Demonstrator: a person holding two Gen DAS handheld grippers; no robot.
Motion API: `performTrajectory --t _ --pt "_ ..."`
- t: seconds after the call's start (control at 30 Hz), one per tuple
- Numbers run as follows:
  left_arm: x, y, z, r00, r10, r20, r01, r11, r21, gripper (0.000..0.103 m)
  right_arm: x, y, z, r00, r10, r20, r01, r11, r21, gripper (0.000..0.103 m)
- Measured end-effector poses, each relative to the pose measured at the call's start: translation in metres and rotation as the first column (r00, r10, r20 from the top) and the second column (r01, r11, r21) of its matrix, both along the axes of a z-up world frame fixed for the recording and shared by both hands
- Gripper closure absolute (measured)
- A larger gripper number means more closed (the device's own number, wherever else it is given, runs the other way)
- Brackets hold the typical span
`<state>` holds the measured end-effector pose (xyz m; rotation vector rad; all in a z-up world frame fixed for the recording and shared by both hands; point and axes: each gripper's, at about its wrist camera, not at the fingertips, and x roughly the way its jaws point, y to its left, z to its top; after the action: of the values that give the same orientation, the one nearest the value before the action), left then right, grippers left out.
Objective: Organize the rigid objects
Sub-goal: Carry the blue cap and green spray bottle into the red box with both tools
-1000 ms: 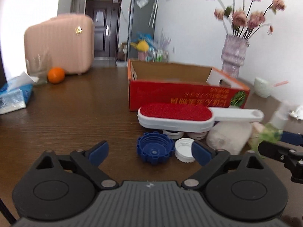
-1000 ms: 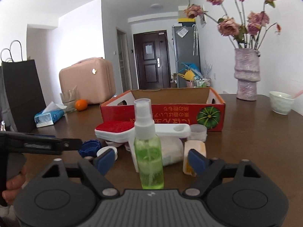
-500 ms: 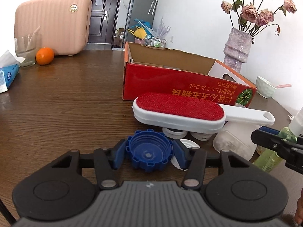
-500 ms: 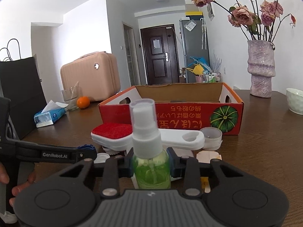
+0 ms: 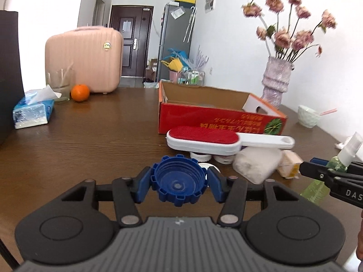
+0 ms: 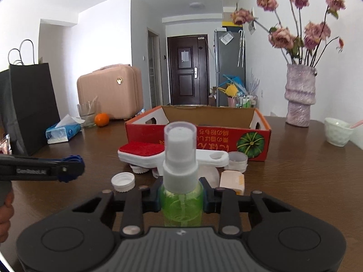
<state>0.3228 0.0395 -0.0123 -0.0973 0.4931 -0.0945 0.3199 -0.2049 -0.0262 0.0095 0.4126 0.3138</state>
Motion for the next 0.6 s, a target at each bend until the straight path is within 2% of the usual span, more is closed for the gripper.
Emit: performTrajectory --t 0.33,0.47,0.6 --pt "-0.053 -0.011 0.029 0.997 -0.008 0.08 0.009 1.0 -0.008 0.049 -0.055 -0.017 0.033 0.997 -0.014 0.077 0.015 1.0 -0.014 0.072" --pt "-0.058 -0.017 0.036 0.994 -0.019 0.104 0.019 1.0 0.002 0.049 -0.059 -0.022 0.039 0.996 -0.013 0.085 0.015 1.0 -0.018 0.072" --pt "-0.047 -0.024 0.041 0.993 -0.034 0.111 0.032 0.999 0.013 0.049 -0.045 -0.027 0.041 0.997 -0.003 0.075 0.004 1.0 -0.007 0.072"
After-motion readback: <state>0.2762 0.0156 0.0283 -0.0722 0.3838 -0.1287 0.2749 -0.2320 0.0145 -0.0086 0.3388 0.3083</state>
